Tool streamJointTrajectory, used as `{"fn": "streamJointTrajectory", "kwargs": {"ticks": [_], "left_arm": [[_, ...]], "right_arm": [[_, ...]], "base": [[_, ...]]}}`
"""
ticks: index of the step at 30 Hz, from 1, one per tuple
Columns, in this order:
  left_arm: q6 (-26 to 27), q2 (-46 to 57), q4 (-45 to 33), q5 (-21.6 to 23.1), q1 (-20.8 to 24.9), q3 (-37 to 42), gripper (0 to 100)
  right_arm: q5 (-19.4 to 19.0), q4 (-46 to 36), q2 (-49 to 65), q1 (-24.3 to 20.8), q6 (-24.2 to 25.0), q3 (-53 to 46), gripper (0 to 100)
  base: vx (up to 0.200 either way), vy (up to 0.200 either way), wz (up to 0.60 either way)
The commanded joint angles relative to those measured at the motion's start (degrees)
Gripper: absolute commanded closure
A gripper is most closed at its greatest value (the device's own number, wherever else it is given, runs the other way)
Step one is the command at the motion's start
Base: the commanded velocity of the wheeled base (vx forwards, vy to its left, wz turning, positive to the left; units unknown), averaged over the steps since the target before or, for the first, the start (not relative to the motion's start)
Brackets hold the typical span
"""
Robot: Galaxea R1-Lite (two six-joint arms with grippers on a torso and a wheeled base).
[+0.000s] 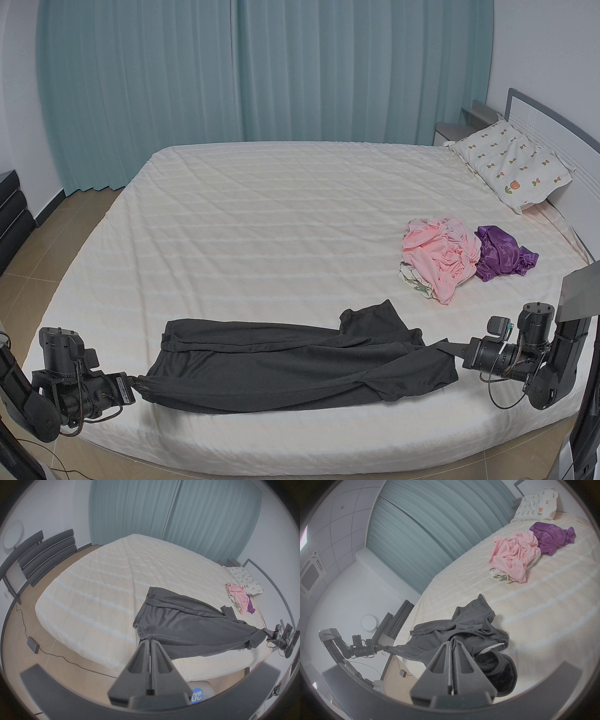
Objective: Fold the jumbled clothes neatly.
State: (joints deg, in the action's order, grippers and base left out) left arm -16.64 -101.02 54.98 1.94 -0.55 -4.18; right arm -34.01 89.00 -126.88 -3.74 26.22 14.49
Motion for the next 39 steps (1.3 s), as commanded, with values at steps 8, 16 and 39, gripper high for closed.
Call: {"fn": "streamJointTrajectory", "kwargs": {"ticks": [8,16,39], "left_arm": [[-0.4,-6.8,0.1,-0.4,-2.7,-7.9,100],[-0.4,-12.9,0.1,-0.4,-4.2,-13.0,100],[-0.2,-31.6,-0.4,-4.0,-3.3,-31.1,100]], "right_arm": [[0.2,0.5,-5.1,-0.2,0.2,7.6,100],[0.6,-3.1,-7.5,-0.5,0.4,13.0,100],[4.0,-17.5,-15.0,-2.0,0.5,29.4,100]], "base": [[0.0,0.0,0.0],[0.0,0.0,0.0],[0.0,0.0,0.0]]}}
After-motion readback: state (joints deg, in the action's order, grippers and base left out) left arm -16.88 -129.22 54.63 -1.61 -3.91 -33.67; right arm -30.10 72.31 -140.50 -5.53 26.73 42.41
